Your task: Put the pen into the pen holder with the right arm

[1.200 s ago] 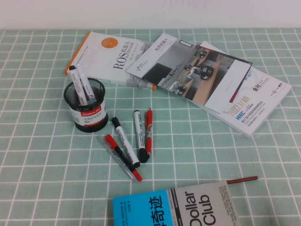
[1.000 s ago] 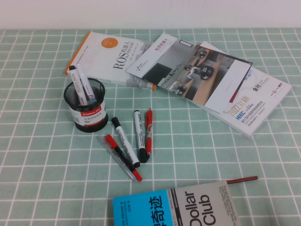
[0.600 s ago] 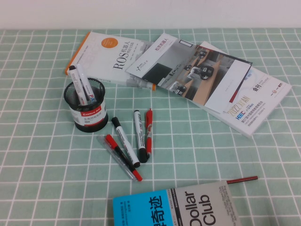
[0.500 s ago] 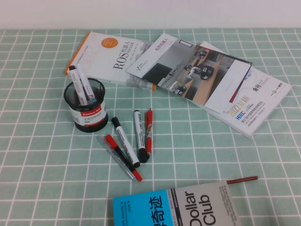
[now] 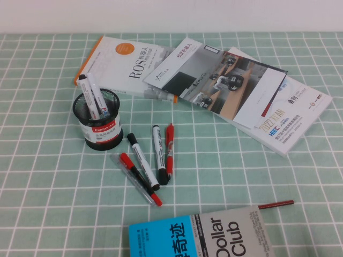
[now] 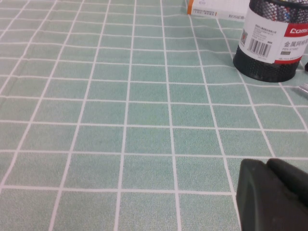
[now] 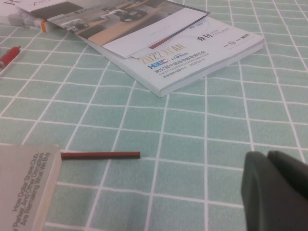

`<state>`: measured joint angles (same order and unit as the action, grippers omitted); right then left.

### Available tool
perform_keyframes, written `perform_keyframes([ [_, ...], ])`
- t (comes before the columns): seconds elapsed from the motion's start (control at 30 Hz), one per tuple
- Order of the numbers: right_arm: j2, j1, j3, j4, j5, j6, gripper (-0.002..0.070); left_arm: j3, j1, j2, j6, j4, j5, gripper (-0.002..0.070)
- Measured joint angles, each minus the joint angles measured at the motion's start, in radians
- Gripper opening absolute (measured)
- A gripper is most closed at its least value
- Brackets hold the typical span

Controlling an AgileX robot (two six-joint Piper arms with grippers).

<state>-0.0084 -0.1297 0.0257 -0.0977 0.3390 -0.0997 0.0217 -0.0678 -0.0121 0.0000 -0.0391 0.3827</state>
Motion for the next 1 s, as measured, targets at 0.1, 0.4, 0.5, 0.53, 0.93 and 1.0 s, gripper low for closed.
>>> perform_keyframes([
  [0.1,0.0,0.0,0.0,0.0,0.0,0.0,-0.002,0.0,0.0,0.0,0.0,0.0,0.0,-0.0006],
  [0.4,0.0,0.0,0.001,-0.107,-0.031,0.0,-0.002,0.0,0.0,0.0,0.0,0.0,0.0,-0.0006],
  [0.5,0.0,0.0,0.001,-0.333,-0.08,0.0,-0.002,0.0,0.0,0.0,0.0,0.0,0.0,-0.0006],
  [0.53,0.0,0.0,0.001,-0.404,-0.1,0.0,-0.002,0.0,0.0,0.0,0.0,0.0,0.0,-0.0006],
  [0.93,0.0,0.0,0.001,-0.818,-0.195,0.0,-0.002,0.0,0.0,0.0,0.0,0.0,0.0,-0.0006],
  [1.0,0.0,0.0,-0.004,-0.816,-0.125,-0.007,-0.002,0.0,0.0,0.0,0.0,0.0,0.0,-0.0006],
])
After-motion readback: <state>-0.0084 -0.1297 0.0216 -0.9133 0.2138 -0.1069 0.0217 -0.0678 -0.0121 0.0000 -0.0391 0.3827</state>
